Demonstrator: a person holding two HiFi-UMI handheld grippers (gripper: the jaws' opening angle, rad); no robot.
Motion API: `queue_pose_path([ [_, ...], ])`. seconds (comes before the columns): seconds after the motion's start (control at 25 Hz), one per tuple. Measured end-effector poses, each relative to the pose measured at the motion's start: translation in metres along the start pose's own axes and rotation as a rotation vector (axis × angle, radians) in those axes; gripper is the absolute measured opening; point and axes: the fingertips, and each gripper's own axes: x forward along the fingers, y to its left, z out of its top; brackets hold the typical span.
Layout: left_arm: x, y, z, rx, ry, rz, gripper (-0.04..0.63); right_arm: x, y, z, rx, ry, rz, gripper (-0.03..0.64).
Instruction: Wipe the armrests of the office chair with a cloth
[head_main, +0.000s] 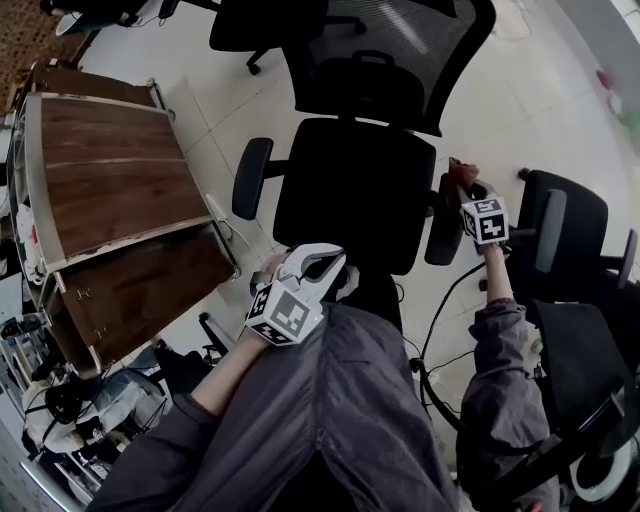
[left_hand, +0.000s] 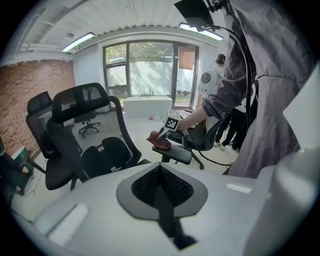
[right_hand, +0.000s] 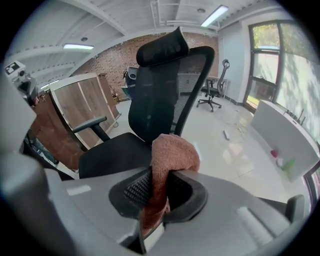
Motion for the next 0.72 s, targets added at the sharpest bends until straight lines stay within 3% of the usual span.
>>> queue_pose_path([
  [0.16,0.002,-0.006,-0.001,-0.001,0.004,-0.011,0.015,-0.005,0.011,-0.004,0.019,-0.019,0.012,0.044],
  [0.32,0.009,-0.015,0.002,0.016,-0.003,-0.044,0.015,-0.029,0.051,-0.02,0.015,-0.045,0.054,0.044],
  [0.56,0.022,-0.035,0.009,0.061,-0.008,-0.117,0.015,-0.075,0.132,-0.067,-0.002,-0.036,0.139,0.044],
  [0.72,0.03,-0.049,0.015,0.094,-0.008,-0.165,0.015,-0.101,0.155,-0.097,0.055,-0.034,0.163,0.044],
])
